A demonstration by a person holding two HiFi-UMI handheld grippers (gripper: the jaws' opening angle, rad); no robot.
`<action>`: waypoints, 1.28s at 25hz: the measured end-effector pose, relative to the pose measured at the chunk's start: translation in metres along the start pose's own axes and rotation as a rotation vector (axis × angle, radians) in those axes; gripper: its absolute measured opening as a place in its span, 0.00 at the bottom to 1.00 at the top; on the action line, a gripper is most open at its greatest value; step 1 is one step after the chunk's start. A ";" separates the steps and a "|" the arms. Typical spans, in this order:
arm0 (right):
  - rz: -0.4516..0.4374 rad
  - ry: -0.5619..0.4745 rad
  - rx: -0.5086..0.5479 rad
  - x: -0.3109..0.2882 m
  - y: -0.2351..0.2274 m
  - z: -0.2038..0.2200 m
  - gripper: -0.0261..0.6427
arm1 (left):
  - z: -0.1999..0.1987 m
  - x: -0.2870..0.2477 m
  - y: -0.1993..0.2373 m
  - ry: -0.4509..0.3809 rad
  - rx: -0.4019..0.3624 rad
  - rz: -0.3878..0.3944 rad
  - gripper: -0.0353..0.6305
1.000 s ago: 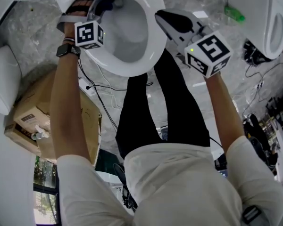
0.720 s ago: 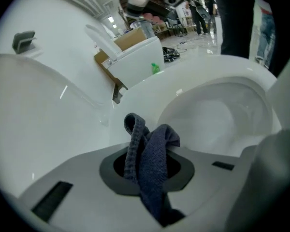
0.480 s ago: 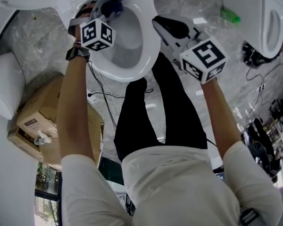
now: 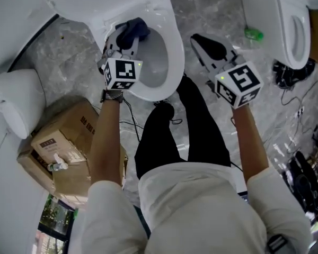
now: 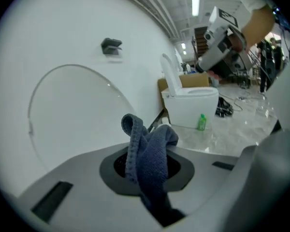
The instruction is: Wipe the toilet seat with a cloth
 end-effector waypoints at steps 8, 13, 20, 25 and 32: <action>0.047 -0.122 0.063 0.061 0.066 -0.081 0.11 | -0.084 0.112 0.052 -0.090 0.241 -0.169 0.12; 0.095 -0.187 0.093 0.108 0.103 -0.132 0.11 | -0.139 0.178 0.073 -0.148 0.239 -0.206 0.12; 0.082 -0.257 0.239 0.145 0.167 -0.214 0.11 | -0.202 0.273 0.111 -0.217 0.271 -0.267 0.12; 0.003 -0.311 0.340 0.158 0.221 -0.265 0.11 | -0.235 0.319 0.137 -0.271 0.260 -0.311 0.12; -0.057 -0.357 0.443 0.169 0.269 -0.314 0.11 | -0.295 0.368 0.166 -0.377 0.232 -0.352 0.12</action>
Point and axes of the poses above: the fingertips, and each gripper's own axes: x backward along the fingers, y to its left, z out of its underside, the point moved 2 cm from there along x, backward along the fingers, and after that the axes turned 11 degrees about -z, right-handed, at the moved point
